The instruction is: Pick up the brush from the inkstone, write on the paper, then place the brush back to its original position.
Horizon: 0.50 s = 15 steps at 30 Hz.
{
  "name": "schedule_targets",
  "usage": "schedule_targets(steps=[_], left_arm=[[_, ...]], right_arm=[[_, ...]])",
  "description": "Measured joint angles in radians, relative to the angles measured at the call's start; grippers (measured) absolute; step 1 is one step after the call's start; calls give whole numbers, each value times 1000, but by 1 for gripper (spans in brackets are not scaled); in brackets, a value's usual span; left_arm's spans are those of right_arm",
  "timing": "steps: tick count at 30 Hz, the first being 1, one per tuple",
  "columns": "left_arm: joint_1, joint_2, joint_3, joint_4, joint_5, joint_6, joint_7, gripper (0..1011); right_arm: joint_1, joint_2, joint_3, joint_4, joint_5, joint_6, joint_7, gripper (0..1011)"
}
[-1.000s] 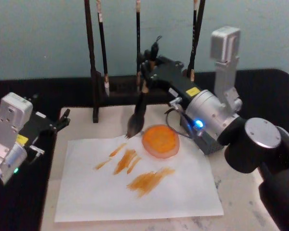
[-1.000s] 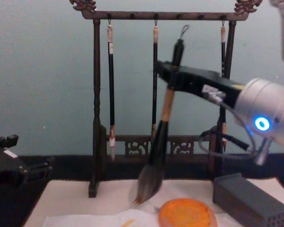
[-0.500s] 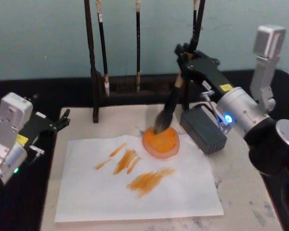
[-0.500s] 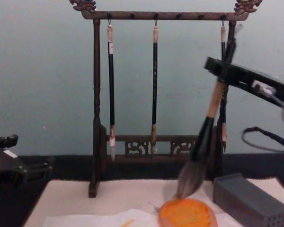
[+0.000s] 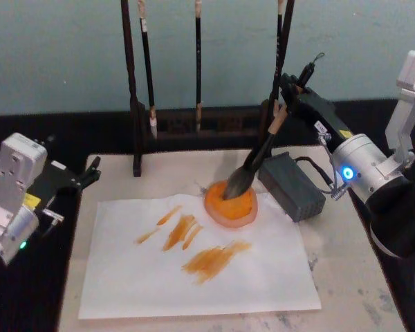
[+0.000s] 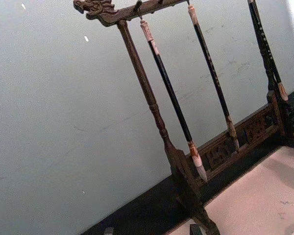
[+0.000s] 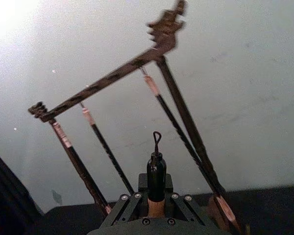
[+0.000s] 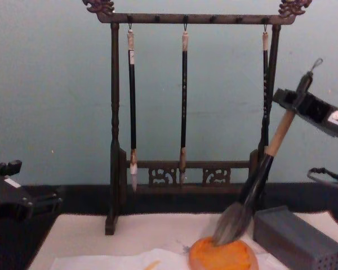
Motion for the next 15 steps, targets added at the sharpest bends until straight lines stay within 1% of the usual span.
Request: schedule_targets(steps=[1, 2, 5, 7, 15], left_arm=[[0, 0, 0, 0, 0, 0, 0, 1001], [0, 0, 0, 0, 0, 0, 0, 1001], [0, 0, 0, 0, 0, 0, 0, 1001], [0, 0, 0, 0, 0, 0, 0, 1001], [0, 0, 0, 0, 0, 0, 0, 1001]], right_arm=[[4, -2, 5, 12, 19, 8, 2, 176], [4, -2, 5, 12, 19, 8, 2, 176], [15, -5, 14, 44, 58, 25, 2, 176], [24, -6, 17, 63, 76, 33, 0, 176], [56, -8, 28, 131, 134, 59, -2, 176]])
